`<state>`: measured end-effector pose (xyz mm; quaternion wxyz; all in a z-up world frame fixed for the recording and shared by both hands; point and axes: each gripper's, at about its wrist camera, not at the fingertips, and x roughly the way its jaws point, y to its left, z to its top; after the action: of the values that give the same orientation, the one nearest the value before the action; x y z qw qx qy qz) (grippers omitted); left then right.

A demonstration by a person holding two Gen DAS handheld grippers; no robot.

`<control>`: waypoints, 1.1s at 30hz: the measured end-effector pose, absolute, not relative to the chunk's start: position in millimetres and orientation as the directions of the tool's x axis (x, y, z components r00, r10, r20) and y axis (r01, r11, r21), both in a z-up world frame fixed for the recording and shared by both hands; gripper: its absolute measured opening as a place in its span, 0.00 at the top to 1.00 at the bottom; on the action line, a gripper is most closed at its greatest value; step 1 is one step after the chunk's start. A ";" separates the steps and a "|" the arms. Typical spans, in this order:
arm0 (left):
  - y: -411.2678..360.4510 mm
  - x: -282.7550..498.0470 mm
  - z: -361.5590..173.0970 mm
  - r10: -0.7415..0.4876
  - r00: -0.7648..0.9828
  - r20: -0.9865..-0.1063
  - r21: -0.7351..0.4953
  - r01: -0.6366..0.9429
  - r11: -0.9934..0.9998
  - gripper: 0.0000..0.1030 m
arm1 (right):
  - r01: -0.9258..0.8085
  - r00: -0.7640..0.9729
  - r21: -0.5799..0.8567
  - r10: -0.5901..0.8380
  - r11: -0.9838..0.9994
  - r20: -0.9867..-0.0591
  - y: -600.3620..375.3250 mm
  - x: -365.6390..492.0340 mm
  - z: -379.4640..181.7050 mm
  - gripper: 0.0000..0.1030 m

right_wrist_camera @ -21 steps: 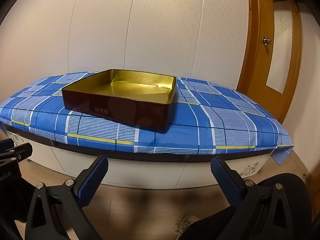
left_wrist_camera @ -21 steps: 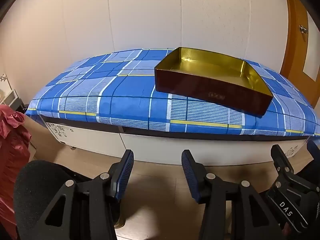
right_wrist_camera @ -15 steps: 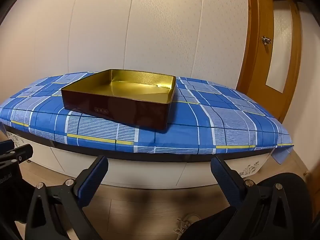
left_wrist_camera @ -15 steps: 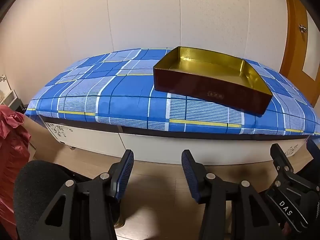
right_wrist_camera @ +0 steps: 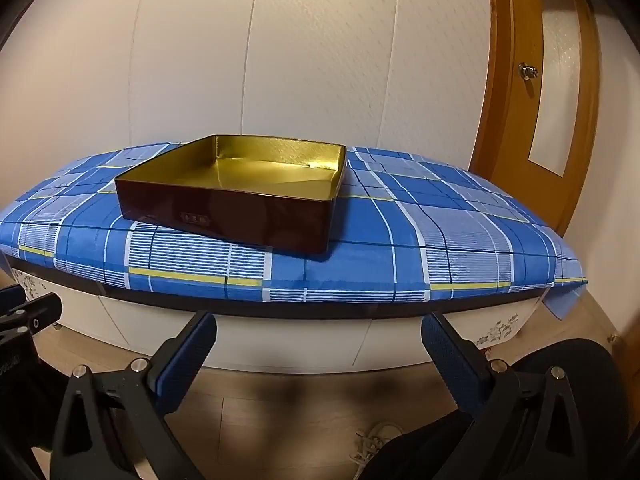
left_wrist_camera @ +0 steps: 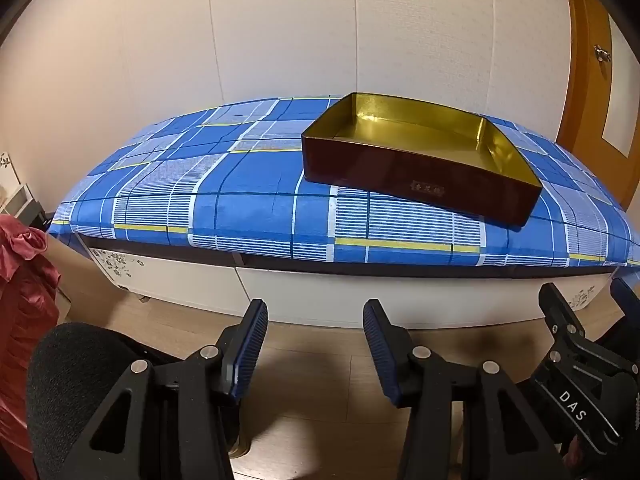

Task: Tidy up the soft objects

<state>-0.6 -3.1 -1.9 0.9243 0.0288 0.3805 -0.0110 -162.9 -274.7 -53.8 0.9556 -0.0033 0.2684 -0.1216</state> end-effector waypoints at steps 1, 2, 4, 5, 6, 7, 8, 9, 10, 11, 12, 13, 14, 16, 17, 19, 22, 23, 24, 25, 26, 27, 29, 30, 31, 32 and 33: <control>-3.2 -0.7 -1.8 0.001 0.710 -0.704 0.045 0.043 0.998 0.51 | 0.231 0.826 -0.070 -0.234 0.970 -0.513 -274.8 -162.7 -53.7 0.00; -3.3 -0.8 -2.0 0.002 0.710 -0.704 0.046 0.043 0.998 0.51 | 0.232 0.825 -0.067 -0.233 0.970 -0.515 -275.5 -162.6 -53.3 0.00; -4.0 -1.2 -2.3 0.001 0.710 -0.704 0.048 0.046 0.998 0.51 | 0.234 0.825 -0.064 -0.233 0.970 -0.515 -276.2 -162.9 -53.4 0.00; -4.7 -1.2 -2.5 0.002 0.710 -0.704 0.051 0.047 0.998 0.51 | 0.234 0.824 -0.063 -0.232 0.970 -0.516 -275.7 -162.2 -53.5 0.00; -5.5 -1.3 -2.6 0.004 0.710 -0.704 0.054 0.048 0.997 0.51 | 0.235 0.824 -0.061 -0.233 0.970 -0.517 -275.8 -162.1 -53.6 0.00; -5.8 -1.2 -2.2 0.003 0.710 -0.705 0.054 0.050 0.997 0.51 | 0.235 0.824 -0.060 -0.232 0.970 -0.517 -275.9 -162.2 -53.7 0.00; -6.5 -1.2 -2.2 0.002 0.710 -0.705 0.056 0.053 0.997 0.51 | 0.234 0.824 -0.058 -0.230 0.971 -0.518 -275.4 -162.2 -53.5 0.00; -7.3 -1.1 -2.2 0.003 0.710 -0.704 0.059 0.054 0.997 0.51 | 0.233 0.824 -0.056 -0.228 0.971 -0.518 -275.5 -162.3 -53.5 0.00; -7.6 -1.2 -2.1 0.003 0.711 -0.704 0.061 0.056 0.997 0.51 | 0.234 0.825 -0.056 -0.229 0.971 -0.517 -275.7 -162.5 -53.5 0.00; -8.2 -1.3 -2.3 0.002 0.710 -0.705 0.062 0.059 0.996 0.51 | 0.234 0.825 -0.054 -0.228 0.971 -0.517 -275.7 -162.5 -53.4 0.00; -8.5 -1.4 -2.4 -0.001 0.709 -0.705 0.061 0.062 0.996 0.51 | 0.233 0.826 -0.051 -0.226 0.971 -0.517 -275.9 -162.5 -53.4 0.00; -8.3 -1.1 -2.6 -0.001 0.708 -0.706 0.061 0.063 0.996 0.51 | 0.234 0.826 -0.050 -0.226 0.971 -0.516 -275.9 -162.6 -53.3 0.00; -8.7 -1.1 -2.8 -0.002 0.708 -0.707 0.062 0.064 0.996 0.51 | 0.235 0.826 -0.050 -0.227 0.971 -0.516 -275.7 -162.6 -53.3 0.00; -8.5 -1.9 -3.3 -0.006 0.707 -0.707 0.060 0.068 0.996 0.51 | 0.237 0.824 -0.048 -0.227 0.970 -0.518 -275.7 -162.0 -53.1 0.00; -8.9 -2.2 -3.3 -0.005 0.708 -0.706 0.062 0.069 0.996 0.51 | 0.238 0.824 -0.046 -0.227 0.970 -0.519 -275.4 -161.6 -53.0 0.00; -9.6 -2.2 -3.4 -0.008 0.708 -0.707 0.063 0.073 0.995 0.51 | 0.240 0.823 -0.045 -0.228 0.970 -0.520 -275.2 -161.4 -53.2 0.00; -11.3 -2.5 -3.3 -0.010 0.708 -0.706 0.067 0.080 0.995 0.51 | 0.241 0.822 -0.043 -0.227 0.970 -0.523 -274.9 -160.8 -53.3 0.00; -11.6 -2.8 -3.3 -0.012 0.708 -0.706 0.066 0.083 0.994 0.51 | 0.240 0.822 -0.042 -0.227 0.970 -0.522 -274.8 -160.8 -53.2 0.00; -12.0 -3.3 -3.2 -0.011 0.709 -0.705 0.068 0.084 0.994 0.51 | 0.240 0.823 -0.042 -0.226 0.970 -0.522 -274.4 -160.8 -53.1 0.00; -12.5 -3.3 -3.1 -0.011 0.709 -0.705 0.070 0.085 0.994 0.51 | 0.240 0.823 -0.043 -0.227 0.970 -0.520 -273.9 -160.8 -53.2 0.00; -12.6 -3.2 -3.0 -0.013 0.709 -0.705 0.069 0.087 0.994 0.51 | 0.240 0.823 -0.043 -0.227 0.970 -0.520 -273.8 -160.6 -53.1 0.00; -12.6 -2.9 -2.7 -0.015 0.709 -0.705 0.067 0.088 0.994 0.51 | 0.238 0.824 -0.043 -0.225 0.970 -0.520 -273.6 -160.6 -53.0 0.00; -13.4 -3.2 -2.5 -0.013 0.710 -0.704 0.070 0.088 0.994 0.51 | 0.236 0.824 -0.044 -0.223 0.971 -0.520 -272.9 -160.3 -53.1 0.00; -13.4 -3.2 -2.5 -0.017 0.709 -0.705 0.067 0.090 0.994 0.51 | 0.234 0.824 -0.044 -0.222 0.971 -0.521 -272.6 -160.3 -53.3 0.00; -13.6 -3.3 -2.5 -0.018 0.709 -0.705 0.066 0.090 0.994 0.51 | 0.232 0.825 -0.043 -0.220 0.972 -0.521 -272.5 -160.1 -53.3 0.00; -13.8 -3.4 -2.5 -0.017 0.710 -0.704 0.067 0.091 0.994 0.51 | 0.232 0.825 -0.042 -0.220 0.972 -0.521 -272.6 -160.4 -53.4 0.00; -14.1 -3.3 -2.6 -0.017 0.710 -0.704 0.068 0.092 0.993 0.51 | 0.233 0.825 -0.042 -0.220 0.972 -0.521 -272.6 -160.4 -53.3 0.00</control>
<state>-3.3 -14.1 -2.6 0.9232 0.0492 0.3800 -0.0294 -160.4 -272.6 -53.3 0.9551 0.0118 0.2712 -0.1185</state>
